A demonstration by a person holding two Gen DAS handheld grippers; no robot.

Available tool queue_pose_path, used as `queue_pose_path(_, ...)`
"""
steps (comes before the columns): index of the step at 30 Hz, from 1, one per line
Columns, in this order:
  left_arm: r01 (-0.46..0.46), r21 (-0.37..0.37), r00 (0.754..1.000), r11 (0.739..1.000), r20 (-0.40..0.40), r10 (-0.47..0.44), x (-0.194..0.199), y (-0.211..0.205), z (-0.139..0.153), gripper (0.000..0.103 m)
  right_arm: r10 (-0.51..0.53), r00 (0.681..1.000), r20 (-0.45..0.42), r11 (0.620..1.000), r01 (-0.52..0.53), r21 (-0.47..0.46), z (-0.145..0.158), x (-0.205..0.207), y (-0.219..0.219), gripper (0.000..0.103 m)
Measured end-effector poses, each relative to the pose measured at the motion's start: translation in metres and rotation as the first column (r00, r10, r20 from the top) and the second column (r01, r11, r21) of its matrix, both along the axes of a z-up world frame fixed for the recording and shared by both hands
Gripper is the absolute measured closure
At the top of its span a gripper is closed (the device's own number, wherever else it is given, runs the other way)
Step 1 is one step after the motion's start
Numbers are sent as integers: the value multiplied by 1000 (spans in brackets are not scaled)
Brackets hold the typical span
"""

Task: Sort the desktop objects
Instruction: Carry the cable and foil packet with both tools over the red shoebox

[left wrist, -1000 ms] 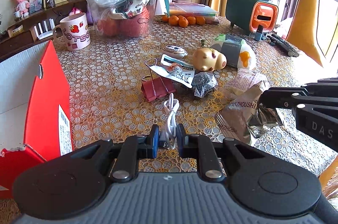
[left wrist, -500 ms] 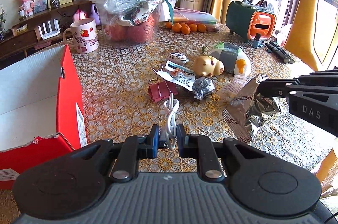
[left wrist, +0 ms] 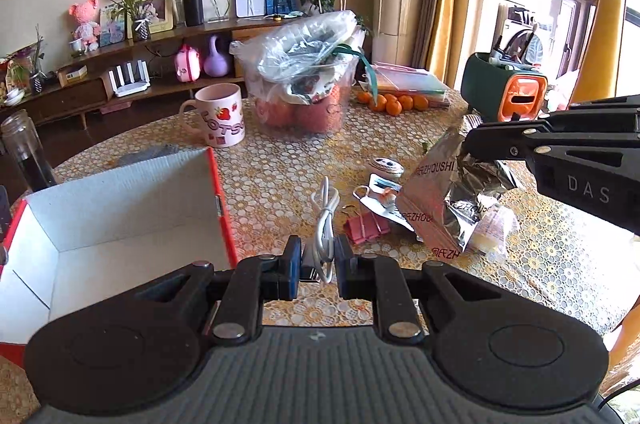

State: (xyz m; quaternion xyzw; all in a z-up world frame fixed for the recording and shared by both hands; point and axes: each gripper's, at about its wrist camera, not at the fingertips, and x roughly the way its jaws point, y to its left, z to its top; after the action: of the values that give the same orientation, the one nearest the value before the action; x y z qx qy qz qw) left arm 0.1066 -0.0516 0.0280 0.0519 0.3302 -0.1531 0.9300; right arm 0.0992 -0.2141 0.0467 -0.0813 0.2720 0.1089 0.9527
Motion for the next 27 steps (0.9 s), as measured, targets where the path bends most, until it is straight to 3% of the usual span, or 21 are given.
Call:
queue_pose_path(13, -158, 75, 987, 985, 30, 156, 20, 100, 25, 87, 247, 965, 88, 969, -244, -36, 38, 36, 114, 102)
queue_pose_path(20, -251, 117, 966, 961, -25, 256, 42, 153, 1, 87, 323, 946, 36, 946, -321, -41, 19, 53, 172, 102)
queue_pose_path(27, -267, 142, 953, 953, -111, 283, 67, 179, -31, 87, 322, 946, -45, 943, -325, -67, -17, 69, 205, 102)
